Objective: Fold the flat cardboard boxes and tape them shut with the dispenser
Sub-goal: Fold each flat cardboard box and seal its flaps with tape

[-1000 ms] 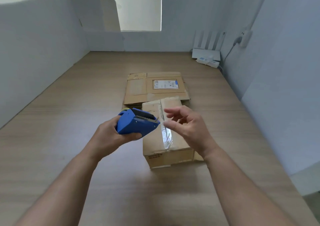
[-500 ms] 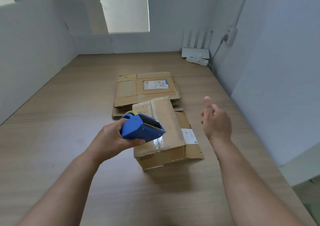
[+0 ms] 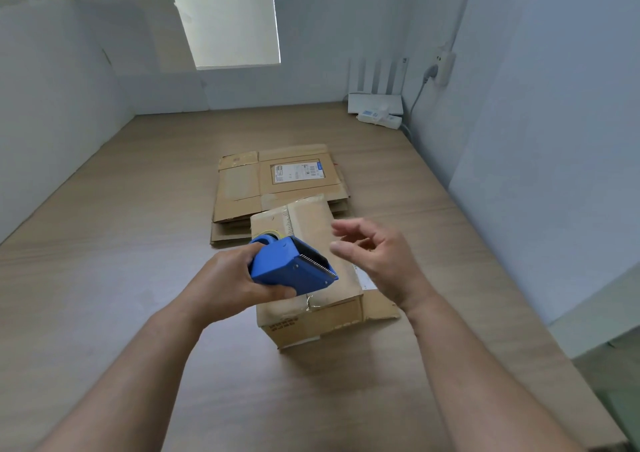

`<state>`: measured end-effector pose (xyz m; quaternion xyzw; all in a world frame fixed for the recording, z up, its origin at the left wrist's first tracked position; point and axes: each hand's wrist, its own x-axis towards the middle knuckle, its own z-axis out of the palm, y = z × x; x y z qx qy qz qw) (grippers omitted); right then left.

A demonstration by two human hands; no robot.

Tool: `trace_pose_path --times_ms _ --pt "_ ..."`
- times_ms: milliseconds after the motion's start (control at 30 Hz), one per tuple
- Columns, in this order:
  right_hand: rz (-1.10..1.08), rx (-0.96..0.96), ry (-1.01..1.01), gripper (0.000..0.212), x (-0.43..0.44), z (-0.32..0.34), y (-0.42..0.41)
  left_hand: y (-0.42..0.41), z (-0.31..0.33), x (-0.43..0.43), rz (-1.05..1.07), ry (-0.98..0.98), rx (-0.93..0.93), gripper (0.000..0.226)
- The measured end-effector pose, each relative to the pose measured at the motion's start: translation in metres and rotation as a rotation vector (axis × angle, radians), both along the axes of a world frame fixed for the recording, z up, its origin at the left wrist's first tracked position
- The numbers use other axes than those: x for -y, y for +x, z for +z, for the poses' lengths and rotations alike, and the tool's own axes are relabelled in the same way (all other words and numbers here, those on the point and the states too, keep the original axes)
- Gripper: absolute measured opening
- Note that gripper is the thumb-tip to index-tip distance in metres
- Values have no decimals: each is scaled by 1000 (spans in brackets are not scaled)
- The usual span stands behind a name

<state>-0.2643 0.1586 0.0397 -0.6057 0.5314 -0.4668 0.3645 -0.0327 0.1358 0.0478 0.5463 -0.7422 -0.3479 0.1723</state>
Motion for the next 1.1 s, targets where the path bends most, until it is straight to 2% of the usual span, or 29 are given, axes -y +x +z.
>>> trace_pose_path --times_ms 67,200,433,500,633,700,800,967,1100 --pt "10 -49 -64 14 1 1 12 0 2 2 -9 14 -2 48" --pt "1 -15 -81 25 4 4 21 4 6 4 -29 61 -39 35" --pt "-26 -68 -82 22 6 3 33 15 18 6 -59 128 -26 26" --pt "-51 -102 -79 24 7 2 34 22 21 6 -36 183 -37 35" --pt "-41 -75 -13 24 2 3 44 40 31 6 -55 239 -18 90" --pt "-83 -28 47 25 -3 2 43 57 36 6 -75 253 6 94" --pt "-275 65 121 23 -9 -3 13 92 38 5 -65 303 55 97" --pt "-402 -9 256 23 -26 -33 -4 110 24 -1 -86 490 183 97" --pt "-536 -9 276 24 -33 -38 -27 122 14 1 -50 555 272 104"
